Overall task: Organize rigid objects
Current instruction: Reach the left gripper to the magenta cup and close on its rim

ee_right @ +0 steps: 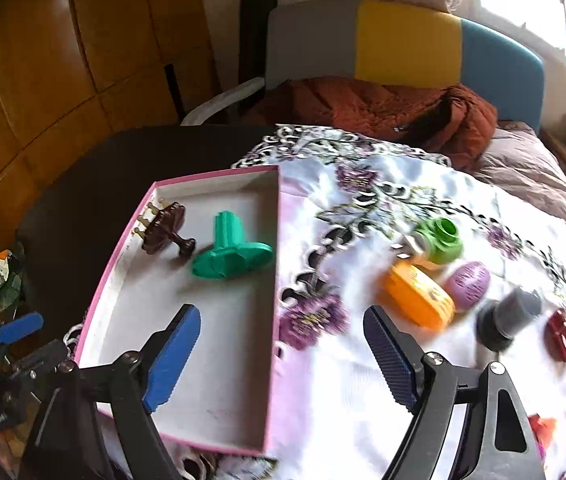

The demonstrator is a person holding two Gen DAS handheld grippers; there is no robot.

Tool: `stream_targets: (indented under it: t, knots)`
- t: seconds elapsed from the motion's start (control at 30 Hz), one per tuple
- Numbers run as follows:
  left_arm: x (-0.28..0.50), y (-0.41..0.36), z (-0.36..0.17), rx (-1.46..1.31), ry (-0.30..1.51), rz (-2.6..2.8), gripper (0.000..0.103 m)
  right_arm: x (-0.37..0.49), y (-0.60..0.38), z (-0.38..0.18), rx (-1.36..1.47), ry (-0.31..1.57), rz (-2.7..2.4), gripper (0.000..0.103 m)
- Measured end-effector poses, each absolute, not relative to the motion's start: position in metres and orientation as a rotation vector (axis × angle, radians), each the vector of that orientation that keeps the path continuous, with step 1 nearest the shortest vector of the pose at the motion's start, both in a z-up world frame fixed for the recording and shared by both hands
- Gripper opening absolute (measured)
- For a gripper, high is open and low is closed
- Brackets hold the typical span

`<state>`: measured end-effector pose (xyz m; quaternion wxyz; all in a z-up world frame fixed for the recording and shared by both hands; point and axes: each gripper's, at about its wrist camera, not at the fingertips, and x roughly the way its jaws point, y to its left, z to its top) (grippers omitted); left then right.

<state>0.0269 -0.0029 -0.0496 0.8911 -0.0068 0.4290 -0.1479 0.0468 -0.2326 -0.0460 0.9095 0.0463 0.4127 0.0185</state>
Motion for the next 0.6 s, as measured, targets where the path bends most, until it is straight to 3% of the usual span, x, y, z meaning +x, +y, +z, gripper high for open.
stream_targets:
  t: [0.1,0.2,0.6]
  knots:
    - [0.025,-0.008,-0.050,-0.003,0.893,-0.322,0.071,0.035,-0.247,-0.044,0.108,0.852,0.015,0.085]
    - [0.023,-0.017,-0.045,0.019,0.889,-0.352,0.062,0.021,-0.273,-0.038,0.134,0.844,-0.027,0.085]
    - [-0.001,-0.136,-0.029,0.220,0.853,-0.821,0.062,-0.062,-0.441,0.006,0.349,0.718,-0.479,0.092]
